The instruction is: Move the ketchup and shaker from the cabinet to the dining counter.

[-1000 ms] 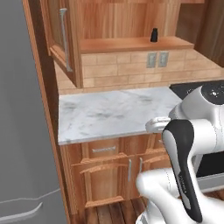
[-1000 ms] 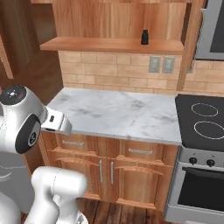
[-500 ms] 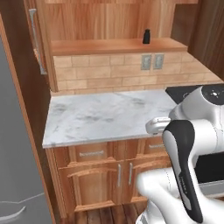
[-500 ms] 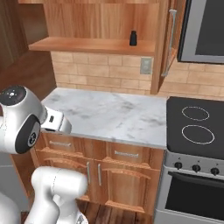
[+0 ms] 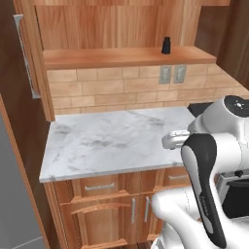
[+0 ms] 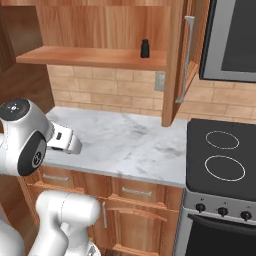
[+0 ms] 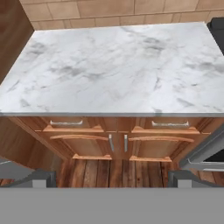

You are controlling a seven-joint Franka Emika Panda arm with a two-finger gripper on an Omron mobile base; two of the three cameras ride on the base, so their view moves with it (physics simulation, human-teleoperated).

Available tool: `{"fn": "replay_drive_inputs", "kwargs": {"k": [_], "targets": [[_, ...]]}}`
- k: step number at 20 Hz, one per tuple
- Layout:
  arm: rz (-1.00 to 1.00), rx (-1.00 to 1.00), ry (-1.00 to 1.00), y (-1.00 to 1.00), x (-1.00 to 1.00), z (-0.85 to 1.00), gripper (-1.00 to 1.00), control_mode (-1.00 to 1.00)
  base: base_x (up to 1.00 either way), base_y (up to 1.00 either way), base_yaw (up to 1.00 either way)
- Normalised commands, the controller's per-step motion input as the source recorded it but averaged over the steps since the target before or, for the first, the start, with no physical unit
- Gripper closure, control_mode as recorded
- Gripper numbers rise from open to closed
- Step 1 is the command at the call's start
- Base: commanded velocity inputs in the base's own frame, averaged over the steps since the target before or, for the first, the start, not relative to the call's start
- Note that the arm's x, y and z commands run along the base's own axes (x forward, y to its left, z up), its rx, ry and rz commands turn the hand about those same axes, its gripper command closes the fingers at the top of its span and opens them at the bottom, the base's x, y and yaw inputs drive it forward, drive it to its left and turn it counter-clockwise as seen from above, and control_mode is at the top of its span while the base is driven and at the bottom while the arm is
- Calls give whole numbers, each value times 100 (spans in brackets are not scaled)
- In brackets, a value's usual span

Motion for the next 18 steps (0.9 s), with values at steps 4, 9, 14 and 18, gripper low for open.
{"fn": "replay_drive_inputs", "kwargs": {"k": [4, 9, 14, 18], "targets": [[0, 0, 0, 0, 0, 0, -100, 100, 46, -5, 0], [0, 0, 0, 0, 0, 0, -100, 100, 48, -16, -12], [0, 0, 0, 0, 0, 0, -100, 100, 46, -1, -12], [0, 0, 0, 0, 0, 0, -100, 100, 45, 0, -11]]}}
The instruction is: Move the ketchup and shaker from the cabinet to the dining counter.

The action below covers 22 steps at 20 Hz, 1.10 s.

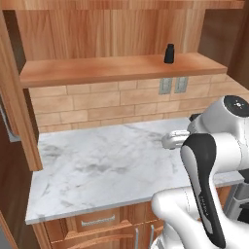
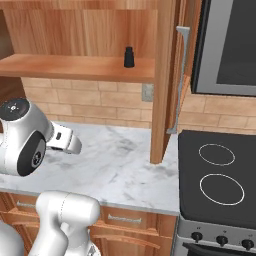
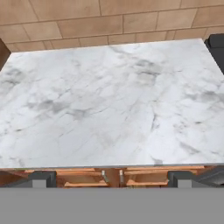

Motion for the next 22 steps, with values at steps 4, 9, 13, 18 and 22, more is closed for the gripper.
{"fn": "replay_drive_inputs", "kwargs": {"k": [4, 9, 13, 18, 22], "targets": [[0, 0, 0, 0, 0, 0, -100, 100, 42, 1, -6], [0, 0, 0, 0, 0, 0, -100, 100, 9, 0, 0], [0, 0, 0, 0, 0, 0, -100, 100, 0, 0, 0], [0, 0, 0, 0, 0, 0, -100, 100, 0, 0, 0], [0, 0, 0, 0, 0, 0, -100, 100, 0, 0, 0]]}}
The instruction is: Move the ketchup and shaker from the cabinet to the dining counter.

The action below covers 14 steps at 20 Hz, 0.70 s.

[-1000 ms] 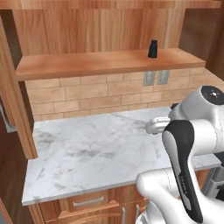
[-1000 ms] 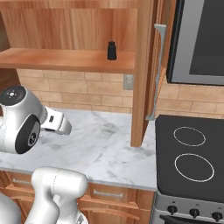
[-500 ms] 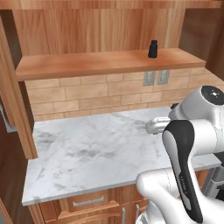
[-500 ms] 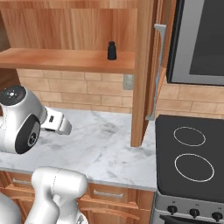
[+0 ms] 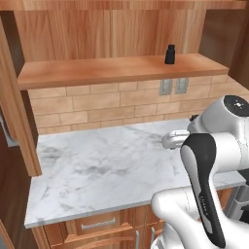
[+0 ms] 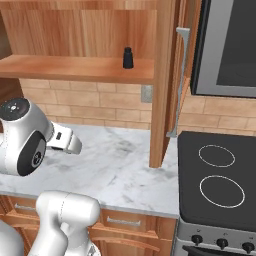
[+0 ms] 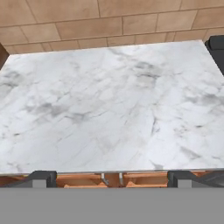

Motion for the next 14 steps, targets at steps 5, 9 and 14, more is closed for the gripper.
{"fn": "replay_drive_inputs", "kwargs": {"k": [5, 9, 14], "targets": [[0, 0, 0, 0, 0, 0, -100, 100, -9, 0, 0], [0, 0, -42, 0, -9, 22, -100, -100, 0, 0, 0], [-2, 0, -36, 0, -4, 29, -100, -100, 0, 0, 0]]}}
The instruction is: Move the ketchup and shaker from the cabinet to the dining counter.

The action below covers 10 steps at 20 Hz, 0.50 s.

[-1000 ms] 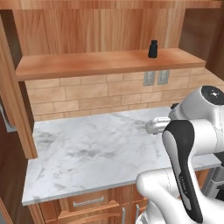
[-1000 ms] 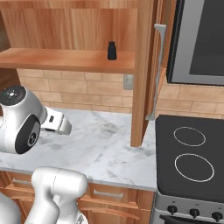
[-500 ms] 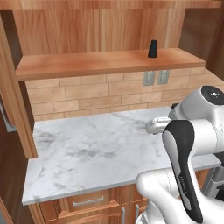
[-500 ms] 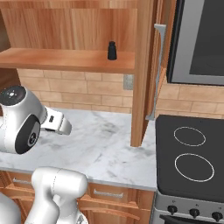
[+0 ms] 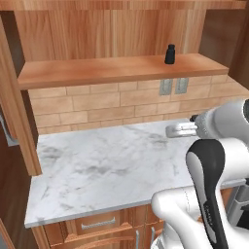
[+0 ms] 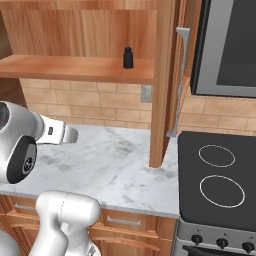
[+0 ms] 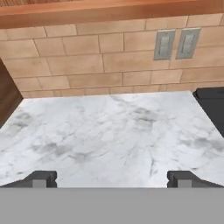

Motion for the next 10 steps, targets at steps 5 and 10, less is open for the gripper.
{"fn": "replay_drive_inputs", "kwargs": {"k": [5, 10], "targets": [[-9, 0, -14, 0, -1, 40, -100, -100, 0, 0, 0], [-17, -1, 0, 1, 0, 47, -100, -100, 0, 0, 0]]}}
